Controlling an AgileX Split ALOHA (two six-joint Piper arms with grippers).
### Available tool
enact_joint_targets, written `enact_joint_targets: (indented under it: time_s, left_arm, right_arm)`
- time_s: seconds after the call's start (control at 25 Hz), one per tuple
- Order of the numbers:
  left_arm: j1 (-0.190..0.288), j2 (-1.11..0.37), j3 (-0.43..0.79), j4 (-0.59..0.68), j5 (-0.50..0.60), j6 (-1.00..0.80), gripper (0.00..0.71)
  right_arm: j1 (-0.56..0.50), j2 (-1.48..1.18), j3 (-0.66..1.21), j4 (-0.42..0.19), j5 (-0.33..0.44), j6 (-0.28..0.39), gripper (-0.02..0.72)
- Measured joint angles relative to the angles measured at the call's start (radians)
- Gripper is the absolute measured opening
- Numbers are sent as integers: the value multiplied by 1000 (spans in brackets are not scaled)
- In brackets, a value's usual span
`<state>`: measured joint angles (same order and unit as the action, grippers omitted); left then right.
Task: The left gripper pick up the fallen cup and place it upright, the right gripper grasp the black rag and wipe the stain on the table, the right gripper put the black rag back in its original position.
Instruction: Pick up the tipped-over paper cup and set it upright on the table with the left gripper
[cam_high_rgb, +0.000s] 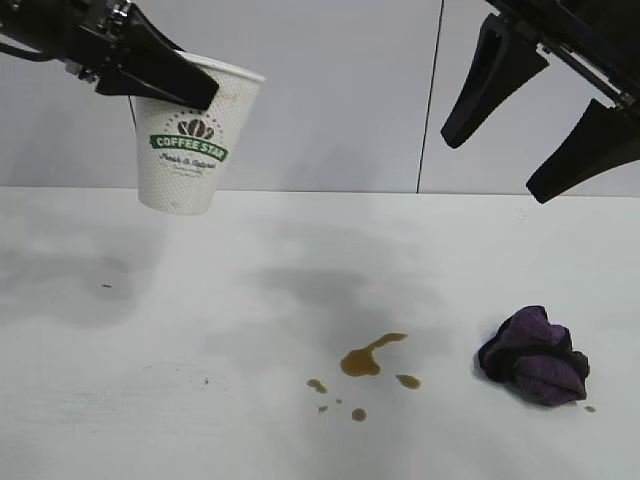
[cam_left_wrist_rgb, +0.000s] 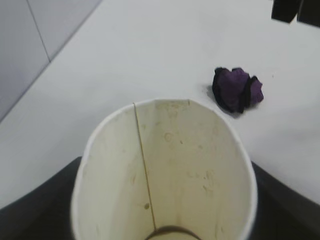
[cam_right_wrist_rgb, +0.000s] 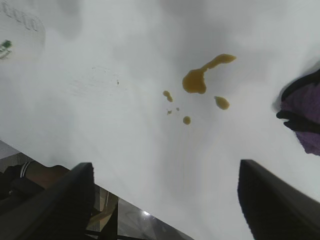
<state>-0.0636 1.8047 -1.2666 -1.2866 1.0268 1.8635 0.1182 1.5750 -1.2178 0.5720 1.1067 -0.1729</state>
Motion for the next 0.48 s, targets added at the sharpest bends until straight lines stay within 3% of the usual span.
enact_joint_targets:
  time_s: [0.24, 0.32, 0.48]
  left_arm:
    - [137, 0, 236, -279, 2, 342, 537]
    - [160, 0, 324, -362, -1, 481, 537]
    - [172, -2, 437, -389, -5, 660, 537]
  right_arm:
    - [0, 0, 0, 0, 0, 0, 547]
    - [0, 0, 0, 0, 0, 0, 547]
    - [0, 0, 0, 0, 0, 0, 547]
